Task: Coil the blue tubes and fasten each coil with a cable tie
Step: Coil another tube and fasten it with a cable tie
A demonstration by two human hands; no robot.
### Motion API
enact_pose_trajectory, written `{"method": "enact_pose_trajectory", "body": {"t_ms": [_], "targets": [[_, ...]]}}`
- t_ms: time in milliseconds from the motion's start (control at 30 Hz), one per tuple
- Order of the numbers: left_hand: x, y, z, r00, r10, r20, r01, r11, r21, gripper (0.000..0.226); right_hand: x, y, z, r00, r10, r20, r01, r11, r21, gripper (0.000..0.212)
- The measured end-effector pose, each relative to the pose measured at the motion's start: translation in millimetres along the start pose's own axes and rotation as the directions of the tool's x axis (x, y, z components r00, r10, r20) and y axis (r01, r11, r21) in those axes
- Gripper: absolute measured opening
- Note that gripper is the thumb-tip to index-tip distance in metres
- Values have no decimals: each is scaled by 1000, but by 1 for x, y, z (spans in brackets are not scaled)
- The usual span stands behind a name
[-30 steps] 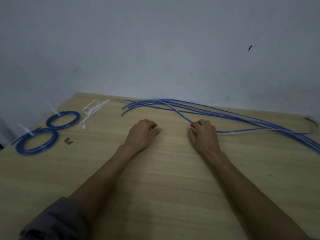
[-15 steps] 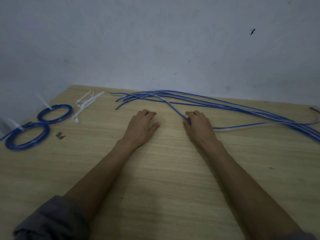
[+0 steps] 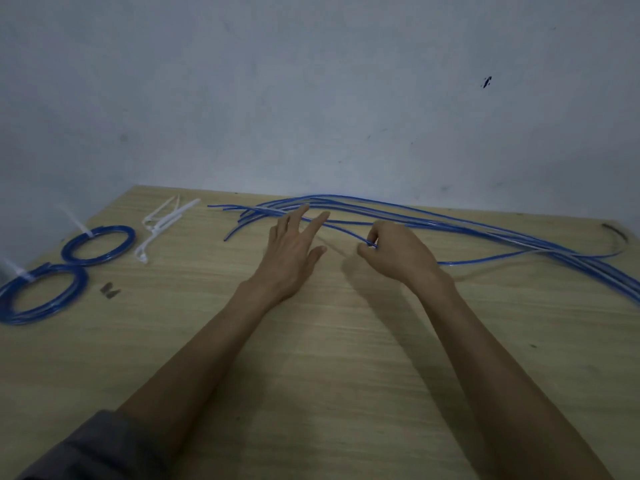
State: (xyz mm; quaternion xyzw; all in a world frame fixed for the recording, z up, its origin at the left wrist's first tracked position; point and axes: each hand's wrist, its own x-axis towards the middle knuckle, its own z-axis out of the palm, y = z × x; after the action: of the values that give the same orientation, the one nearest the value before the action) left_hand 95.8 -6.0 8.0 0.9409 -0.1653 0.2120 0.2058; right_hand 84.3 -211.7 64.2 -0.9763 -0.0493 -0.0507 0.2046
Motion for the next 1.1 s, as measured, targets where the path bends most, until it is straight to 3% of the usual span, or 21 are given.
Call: {"method": "enact_pose_trajectory", "body": {"t_ms": [100,167,400,567,667,800,900,1000,1100], "targets": [[16,3,-2,995,66,-76,-68,997,-21,37,-1,-7,-3,989,-80,-125,77,996,-34,27],[27,1,-4,992,65,-111,-69,997,-38,38,0,-8,-5,969,-137,-204,139,990,-4,29],[47,-29,-30,968,-10,-251,8,1000,-10,17,-1,-14,-13,905,-184,-382,319,889,328,35],[42,-59,-36,986,-55,-157,44,996,-74,23,-2,-18,-17,886,-185,-424,377,820,431,36],[40,-58,-35,975,-49,-218,31,996,-86,23,-3,-19,-17,893,-196,-405,392,781,486,36],[38,-71,-45,907,-195,-373,213,977,8,22,-4,-20,-24,867,-130,-481,419,713,562,34],[33,-79,-61,853,-269,-447,327,943,57,30,-1,-13,-24,859,-102,-501,405,734,545,34],[33,-72,-74,823,-428,-373,391,904,-172,39,5,-4,-16,897,-100,-431,331,798,504,34],[42,-55,-74,859,-477,-187,341,804,-487,38,9,1,-6,939,-113,-323,242,887,393,21]]}}
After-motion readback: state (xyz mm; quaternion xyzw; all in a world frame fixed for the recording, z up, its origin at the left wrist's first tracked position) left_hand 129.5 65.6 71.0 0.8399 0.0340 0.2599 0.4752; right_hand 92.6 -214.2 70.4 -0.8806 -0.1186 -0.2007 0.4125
